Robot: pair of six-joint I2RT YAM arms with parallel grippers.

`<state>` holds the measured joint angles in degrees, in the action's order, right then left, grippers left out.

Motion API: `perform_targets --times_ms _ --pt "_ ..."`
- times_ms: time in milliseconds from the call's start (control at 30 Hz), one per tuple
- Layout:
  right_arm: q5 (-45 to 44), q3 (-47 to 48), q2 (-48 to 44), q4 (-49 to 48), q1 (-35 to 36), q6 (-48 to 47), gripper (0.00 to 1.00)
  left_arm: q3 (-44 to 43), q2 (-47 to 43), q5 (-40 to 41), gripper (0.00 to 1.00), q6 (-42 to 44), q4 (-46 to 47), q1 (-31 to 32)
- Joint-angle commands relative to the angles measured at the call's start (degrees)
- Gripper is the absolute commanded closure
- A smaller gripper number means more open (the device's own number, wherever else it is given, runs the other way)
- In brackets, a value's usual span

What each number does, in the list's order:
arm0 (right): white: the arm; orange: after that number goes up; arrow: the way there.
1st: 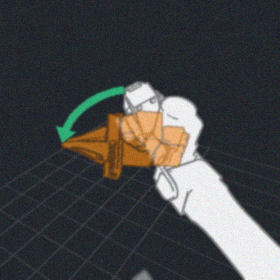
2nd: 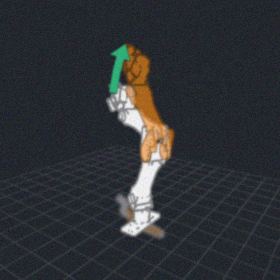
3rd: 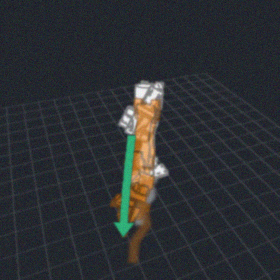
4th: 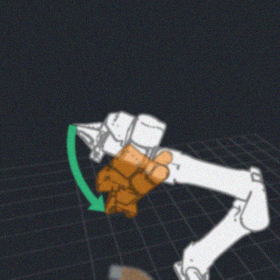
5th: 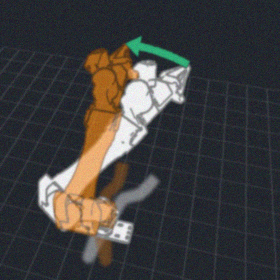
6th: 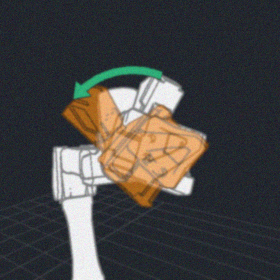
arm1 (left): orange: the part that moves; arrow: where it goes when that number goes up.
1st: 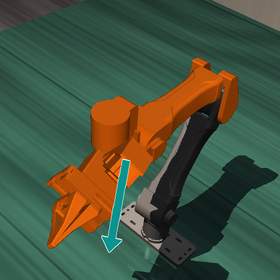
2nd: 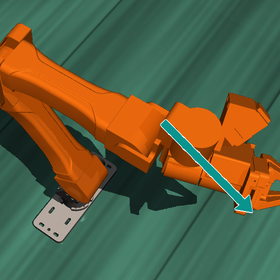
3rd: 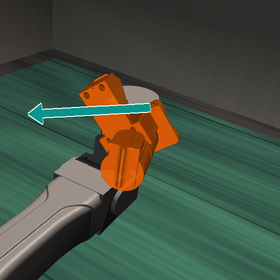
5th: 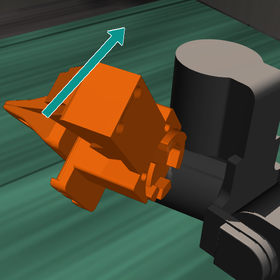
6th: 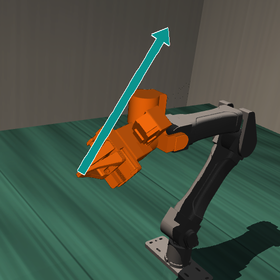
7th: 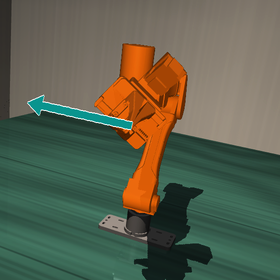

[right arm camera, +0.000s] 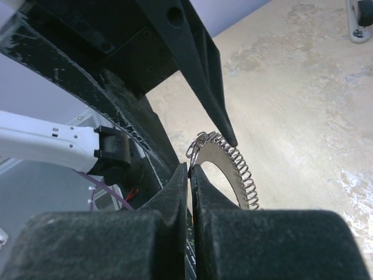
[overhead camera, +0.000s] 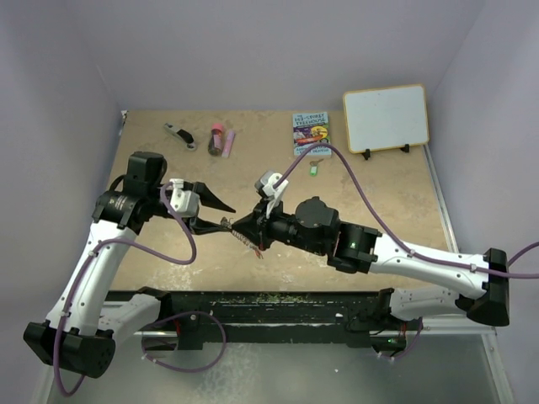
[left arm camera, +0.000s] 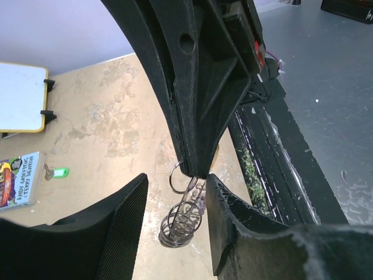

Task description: Put the keys on the keyring

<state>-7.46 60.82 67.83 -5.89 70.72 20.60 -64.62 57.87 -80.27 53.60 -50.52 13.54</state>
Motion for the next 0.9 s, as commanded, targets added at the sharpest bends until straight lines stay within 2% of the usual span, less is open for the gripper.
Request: perform_targets --times_ms 0,200,300,433,733,867 --pt "5.18 1.33 -2.53 -3.6 0.67 -3.52 1.0 -2.62 0.78 -1.23 0.51 8.64 -6.4 -0.18" --pt "8.51 3.65 -2.47 1.67 0.83 -6.82 1.0 -6.09 3.11 -0.2 0.51 21.51 -19.88 -0.14" --pt "9.46 6.13 -1.86 5.45 1.12 -7.65 1.0 -7.25 4.09 0.97 0.56 25.91 -24.68 -0.12" --pt "9.76 8.14 -1.33 8.88 1.44 -8.79 1.0 -9.06 4.93 1.05 0.58 30.73 -30.53 -0.09" --pt "8.93 9.95 -0.1 11.61 1.88 -9.86 1.0 -12.26 6.14 -0.16 0.54 35.5 -37.66 -0.01" --pt "8.61 10.73 0.32 12.57 2.05 -10.28 1.0 -14.48 6.04 -0.88 0.5 32.51 -37.98 -0.06"
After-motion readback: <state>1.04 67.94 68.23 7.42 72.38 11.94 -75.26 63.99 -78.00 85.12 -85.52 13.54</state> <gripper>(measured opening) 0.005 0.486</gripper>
